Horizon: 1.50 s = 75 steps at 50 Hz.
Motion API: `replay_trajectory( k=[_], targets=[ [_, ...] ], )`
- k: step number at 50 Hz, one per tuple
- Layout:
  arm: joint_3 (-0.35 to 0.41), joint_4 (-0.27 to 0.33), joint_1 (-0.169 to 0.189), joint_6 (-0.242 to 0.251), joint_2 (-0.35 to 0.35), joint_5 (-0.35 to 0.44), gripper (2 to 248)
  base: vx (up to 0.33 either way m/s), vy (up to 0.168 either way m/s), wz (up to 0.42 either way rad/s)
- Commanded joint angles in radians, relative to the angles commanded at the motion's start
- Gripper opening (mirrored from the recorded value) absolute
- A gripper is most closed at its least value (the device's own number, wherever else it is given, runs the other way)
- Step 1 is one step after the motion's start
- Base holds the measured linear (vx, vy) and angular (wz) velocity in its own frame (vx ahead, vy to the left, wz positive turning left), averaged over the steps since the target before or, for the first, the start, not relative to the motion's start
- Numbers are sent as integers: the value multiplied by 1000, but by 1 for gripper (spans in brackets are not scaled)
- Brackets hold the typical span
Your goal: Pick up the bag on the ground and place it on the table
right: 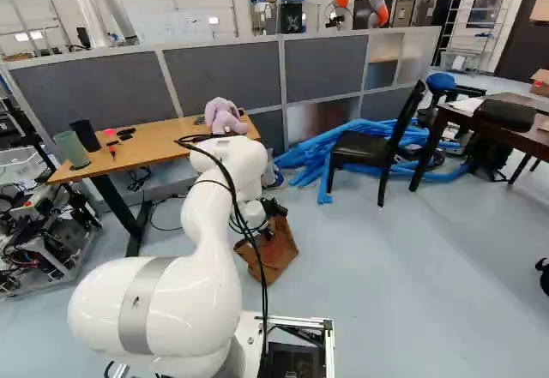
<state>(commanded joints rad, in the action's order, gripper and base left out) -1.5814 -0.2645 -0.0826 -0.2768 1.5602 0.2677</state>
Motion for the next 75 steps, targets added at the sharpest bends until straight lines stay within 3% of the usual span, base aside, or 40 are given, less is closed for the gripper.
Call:
replay_trajectory(
  k=[50,75],
  targets=[
    [155,4,0,0,-166,-32,21,0,0,0],
    [236,63,0,0,-259,-35,21,0,0,0]
  ],
)
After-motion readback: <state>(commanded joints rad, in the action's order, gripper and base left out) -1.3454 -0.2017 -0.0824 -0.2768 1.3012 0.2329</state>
